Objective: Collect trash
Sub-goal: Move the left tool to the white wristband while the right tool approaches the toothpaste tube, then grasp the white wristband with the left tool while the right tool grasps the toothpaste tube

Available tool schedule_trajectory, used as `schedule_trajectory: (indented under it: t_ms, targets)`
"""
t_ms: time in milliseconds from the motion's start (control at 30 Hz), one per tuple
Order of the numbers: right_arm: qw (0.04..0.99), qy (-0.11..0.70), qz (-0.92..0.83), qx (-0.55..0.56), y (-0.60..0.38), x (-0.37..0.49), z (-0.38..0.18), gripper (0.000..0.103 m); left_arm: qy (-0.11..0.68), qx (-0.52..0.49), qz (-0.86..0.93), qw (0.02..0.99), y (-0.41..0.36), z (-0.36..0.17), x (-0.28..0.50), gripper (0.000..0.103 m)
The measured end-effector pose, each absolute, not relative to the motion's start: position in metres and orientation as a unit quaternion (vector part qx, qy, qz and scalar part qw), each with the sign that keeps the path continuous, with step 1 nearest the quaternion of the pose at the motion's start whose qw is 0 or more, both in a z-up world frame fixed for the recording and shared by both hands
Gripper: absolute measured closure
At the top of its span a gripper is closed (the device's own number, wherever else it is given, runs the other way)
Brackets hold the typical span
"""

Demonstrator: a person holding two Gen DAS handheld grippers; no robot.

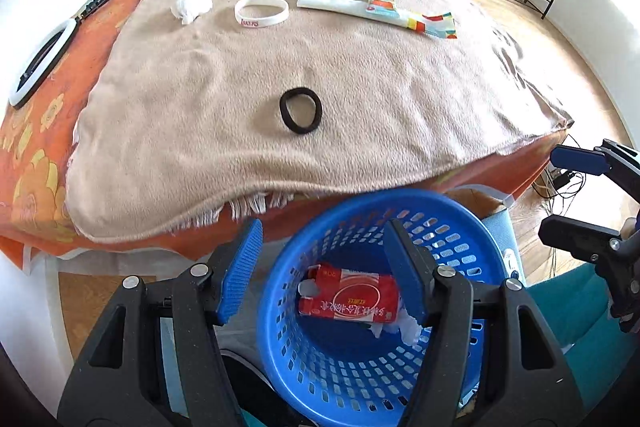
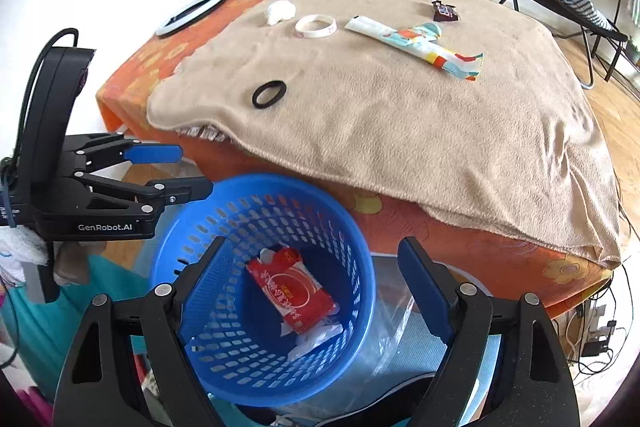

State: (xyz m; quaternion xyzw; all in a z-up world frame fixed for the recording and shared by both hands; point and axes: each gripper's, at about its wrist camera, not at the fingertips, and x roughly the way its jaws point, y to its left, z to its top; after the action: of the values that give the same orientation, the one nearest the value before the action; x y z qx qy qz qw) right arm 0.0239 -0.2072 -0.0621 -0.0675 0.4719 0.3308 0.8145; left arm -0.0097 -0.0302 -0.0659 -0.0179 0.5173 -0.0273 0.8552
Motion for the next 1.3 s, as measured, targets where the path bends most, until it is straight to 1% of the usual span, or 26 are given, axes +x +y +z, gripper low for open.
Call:
schedule_trajectory:
  t_ms: [467, 700, 767, 833, 900, 933, 1033, 1133, 1200, 1233, 1300]
  targets:
    - [0.851, 0.427, 0.302, -0.043, -0.209, 0.104, -0.015, 0.018, 0.484, -0.007, -0.006, 0.875, -0.006, -0.033, 0.069, 0.038]
    - [0.857, 0.423, 0.293, -0.02, -0.202, 0.159, -0.007, 0.018, 0.47, -0.025, 0.012, 0.882, 0.014, -0.026, 0.115, 0.039]
    - [0.858, 0.425, 0.289, -0.011, -0.201, 0.176, -0.008, 0.019, 0.47, -0.03, 0.018, 0.882, 0.02, -0.028, 0.128, 0.046]
    - [0.858, 0.427, 0.288, -0.002, -0.199, 0.192, -0.01, 0.02, 0.474, -0.041, 0.023, 0.88, 0.028, -0.032, 0.141, 0.047]
    - [0.859, 0.427, 0.283, -0.001, -0.196, 0.206, -0.014, 0.02, 0.479, -0.056, 0.029, 0.876, 0.036, -0.037, 0.153, 0.053]
    - [0.859, 0.427, 0.28, 0.001, -0.195, 0.213, -0.015, 0.02, 0.483, -0.064, 0.031, 0.873, 0.04, -0.04, 0.159, 0.058]
    - [0.856, 0.436, 0.276, 0.017, -0.195, 0.235, -0.022, 0.022, 0.491, -0.08, 0.036, 0.867, 0.05, -0.05, 0.172, 0.059]
    - [0.85, 0.45, 0.27, 0.04, -0.196, 0.256, -0.032, 0.027, 0.495, -0.087, 0.04, 0.864, 0.055, -0.056, 0.183, 0.059]
    - [0.844, 0.461, 0.27, 0.052, -0.195, 0.269, -0.039, 0.032, 0.497, -0.087, 0.042, 0.862, 0.056, -0.059, 0.189, 0.064]
    - [0.842, 0.465, 0.269, 0.055, -0.194, 0.274, -0.043, 0.032, 0.499, -0.088, 0.042, 0.861, 0.057, -0.06, 0.191, 0.067]
    - [0.838, 0.474, 0.265, 0.059, -0.19, 0.282, -0.05, 0.035, 0.502, -0.095, 0.043, 0.859, 0.06, -0.063, 0.196, 0.067]
